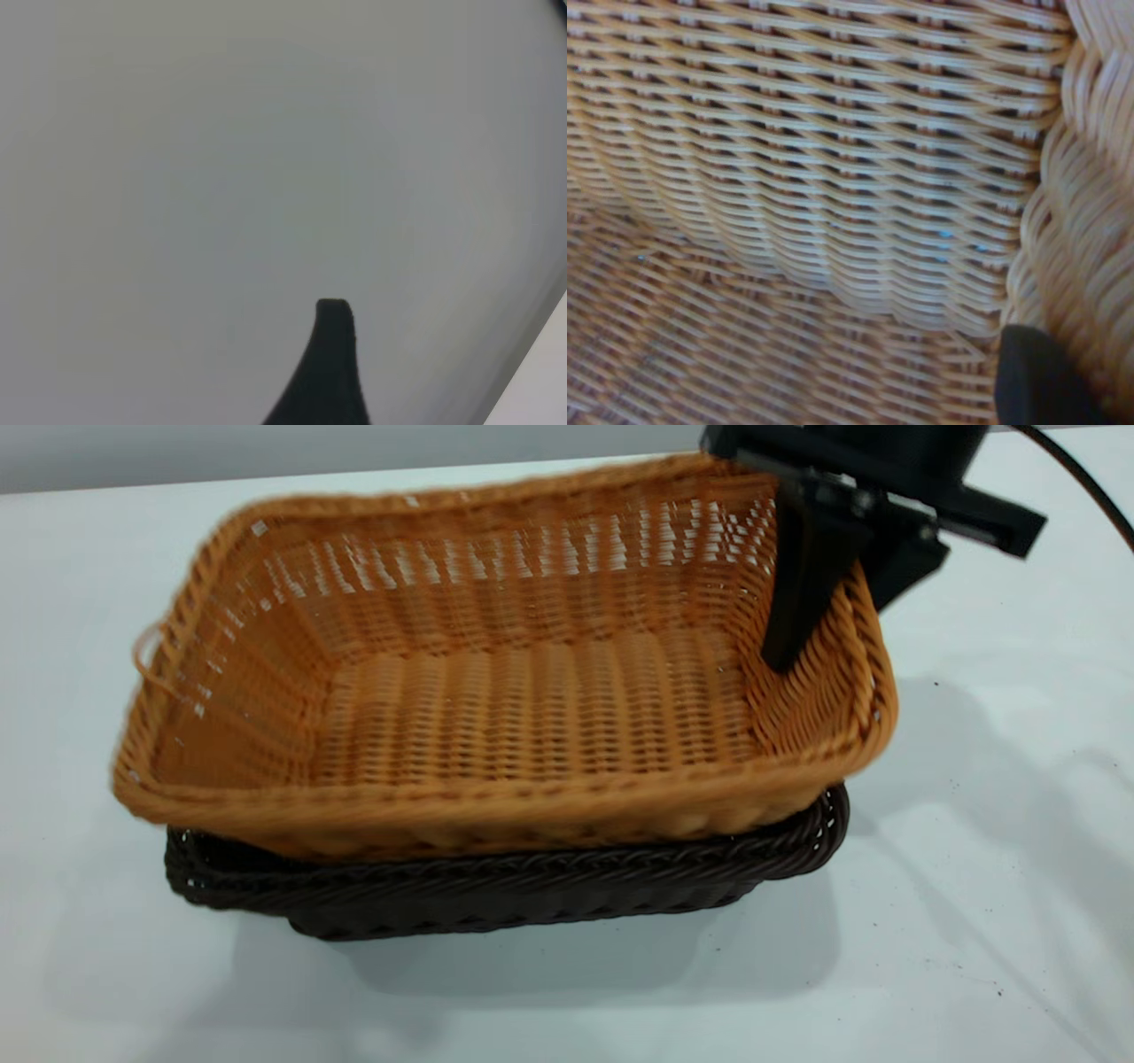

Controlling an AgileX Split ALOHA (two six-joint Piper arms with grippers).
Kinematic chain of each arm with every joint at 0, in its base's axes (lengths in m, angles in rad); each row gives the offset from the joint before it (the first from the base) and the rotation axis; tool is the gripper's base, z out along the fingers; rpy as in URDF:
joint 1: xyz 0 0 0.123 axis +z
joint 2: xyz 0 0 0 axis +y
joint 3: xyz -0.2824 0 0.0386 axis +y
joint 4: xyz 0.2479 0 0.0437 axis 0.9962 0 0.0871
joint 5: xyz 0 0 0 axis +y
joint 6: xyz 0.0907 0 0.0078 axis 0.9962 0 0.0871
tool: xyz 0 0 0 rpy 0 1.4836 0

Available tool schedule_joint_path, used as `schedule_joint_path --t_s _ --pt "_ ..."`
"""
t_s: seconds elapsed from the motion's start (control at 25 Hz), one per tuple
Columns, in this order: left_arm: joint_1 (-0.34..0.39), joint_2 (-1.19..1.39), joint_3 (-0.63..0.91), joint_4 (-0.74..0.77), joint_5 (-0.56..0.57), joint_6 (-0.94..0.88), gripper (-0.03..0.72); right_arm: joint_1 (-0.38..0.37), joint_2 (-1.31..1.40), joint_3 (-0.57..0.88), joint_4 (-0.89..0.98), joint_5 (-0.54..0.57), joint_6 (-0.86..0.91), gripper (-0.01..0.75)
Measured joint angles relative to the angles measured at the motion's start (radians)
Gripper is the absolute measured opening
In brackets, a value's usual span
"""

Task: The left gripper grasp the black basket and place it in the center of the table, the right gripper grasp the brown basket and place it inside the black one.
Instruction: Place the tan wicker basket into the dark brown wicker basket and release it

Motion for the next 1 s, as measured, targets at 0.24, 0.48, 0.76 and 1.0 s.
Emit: schedule_joint_path --t_s 0.24,0.48,0.76,1.0 --pt "0.0 0.0 0.0 0.0 0.0 -0.003 0.596 0.0 0.0 -0.001 0.0 -0.032 -0.001 0.102" --pt "0.0 0.0 0.0 0.0 -0.001 -0.003 0.596 0.005 0.0 -0.001 0.003 -0.021 -0.007 0.102" --pt "0.0 0.0 0.0 -0.043 -0.001 -0.008 0.596 0.006 0.0 -0.001 0.003 0.001 -0.057 0.102" --pt "0.0 0.0 0.0 -0.047 -0.001 -0.008 0.596 0.006 0.0 -0.001 0.008 0.012 -0.112 0.136"
